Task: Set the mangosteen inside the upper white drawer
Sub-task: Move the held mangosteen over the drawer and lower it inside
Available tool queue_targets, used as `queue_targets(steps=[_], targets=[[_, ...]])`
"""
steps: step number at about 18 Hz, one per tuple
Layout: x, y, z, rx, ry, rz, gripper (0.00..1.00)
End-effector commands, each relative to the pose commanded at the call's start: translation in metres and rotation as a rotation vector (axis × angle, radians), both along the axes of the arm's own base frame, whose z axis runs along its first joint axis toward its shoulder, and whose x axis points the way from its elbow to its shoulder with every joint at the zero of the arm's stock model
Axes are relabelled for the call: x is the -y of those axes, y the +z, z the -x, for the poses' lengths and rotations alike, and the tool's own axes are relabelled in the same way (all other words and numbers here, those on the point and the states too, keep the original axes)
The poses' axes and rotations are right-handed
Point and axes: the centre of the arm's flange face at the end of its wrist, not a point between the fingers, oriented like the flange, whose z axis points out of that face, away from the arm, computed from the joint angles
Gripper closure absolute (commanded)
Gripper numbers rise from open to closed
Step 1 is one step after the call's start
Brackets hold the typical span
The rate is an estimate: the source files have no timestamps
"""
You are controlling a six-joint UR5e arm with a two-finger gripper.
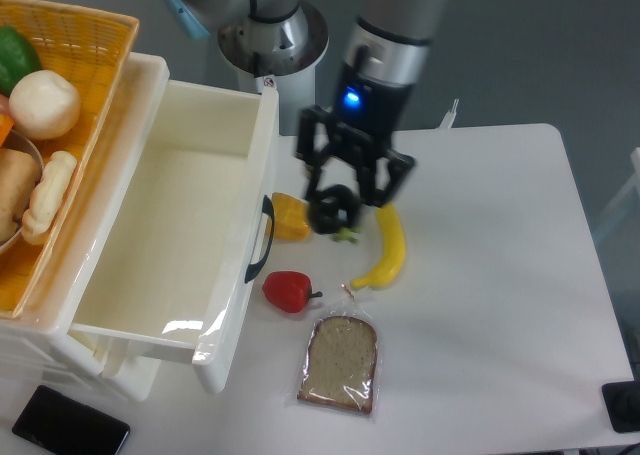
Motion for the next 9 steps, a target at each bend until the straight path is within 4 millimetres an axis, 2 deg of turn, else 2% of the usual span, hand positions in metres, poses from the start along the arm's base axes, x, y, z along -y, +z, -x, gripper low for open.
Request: queue_targets(steps=[2, 4, 9], targets=[[-0.004, 0.008, -0.019, -0.004, -0.024, -0.008, 0.87], [-0.007, 0.004, -0.027, 0.002, -0.036, -0.003, 0.86], [-0.016, -0.016, -0.044, 0.021, -0.083, 0.023, 0.84]])
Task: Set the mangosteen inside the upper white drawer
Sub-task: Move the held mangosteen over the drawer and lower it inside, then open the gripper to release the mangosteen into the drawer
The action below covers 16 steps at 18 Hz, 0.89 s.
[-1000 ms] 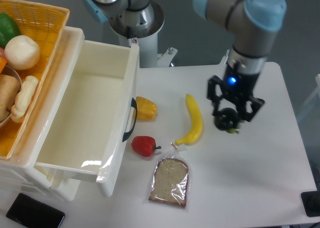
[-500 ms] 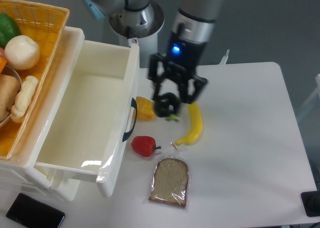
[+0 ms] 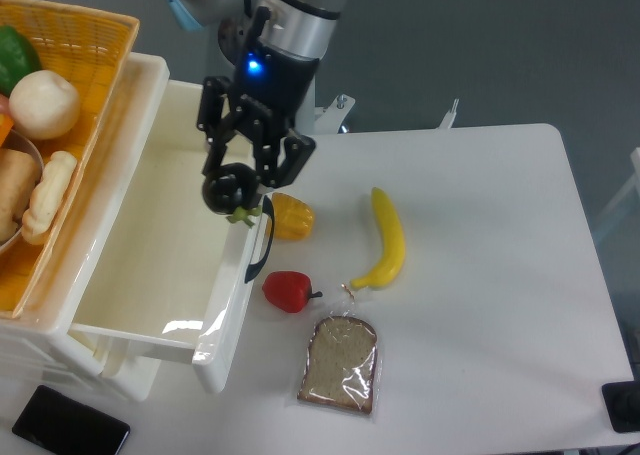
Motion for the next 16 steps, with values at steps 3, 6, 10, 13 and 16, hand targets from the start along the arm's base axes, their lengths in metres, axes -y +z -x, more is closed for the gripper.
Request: queue_targets(steps=[3, 6, 10, 13, 16], targets=[[-0.007, -0.01, -0.008, 0.008, -0.035, 0.013, 0.84], [-0.016, -0.022, -0.009, 0.02, -0.052, 0.031, 0.83], [-0.023, -0.031, -0.02, 0.028, -0.082, 0.041, 0.8], [-0.026, -0.04, -0.023, 0.03, -0.105, 0.049, 0.78], [-0.029, -0.049, -0.03, 0.04, -0.118, 0.063, 0.77]])
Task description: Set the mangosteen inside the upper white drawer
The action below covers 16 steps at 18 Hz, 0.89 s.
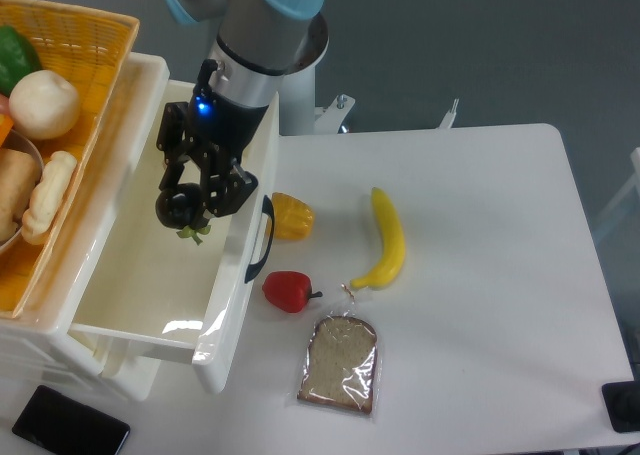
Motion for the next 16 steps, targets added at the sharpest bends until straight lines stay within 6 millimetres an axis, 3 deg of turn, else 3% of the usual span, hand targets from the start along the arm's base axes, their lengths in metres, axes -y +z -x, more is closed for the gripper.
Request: queue_targets(steps=[3, 5, 8, 12, 16], targets=[[-0.002, -0.006, 0.0, 0.004, -0.004, 0.012, 0.73], [-0.002, -0.014, 0.0, 0.004, -0.004, 0.031, 0.56], [-0.004, -0.023, -0.008, 0.004, -0.026, 0.046, 0.4], [-0.004, -0.026, -0.007, -0.013, -0.028, 0.067, 0.03], [-0.009, -0.029, -0.017, -0.01, -0.046, 0.073, 0.0]])
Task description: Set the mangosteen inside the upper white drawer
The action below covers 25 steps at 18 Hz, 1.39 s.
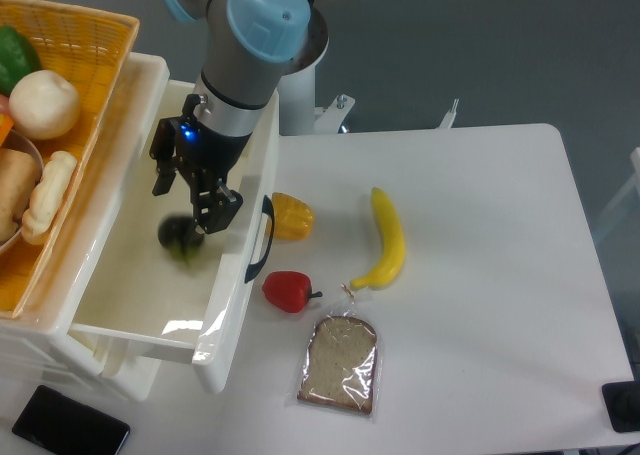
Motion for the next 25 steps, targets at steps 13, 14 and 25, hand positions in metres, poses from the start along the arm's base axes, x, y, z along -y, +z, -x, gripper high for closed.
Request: queue_targets(steps=[13, 14, 25], targets=[[0.018, 0.067, 0.062, -0.073, 0.162, -0.102, 0.0], [0.024, 0.069, 0.074, -0.076, 0.198, -0.106, 0.0], [0.111, 0.01, 0.229, -0.025, 0.462, -0.037, 0.0]])
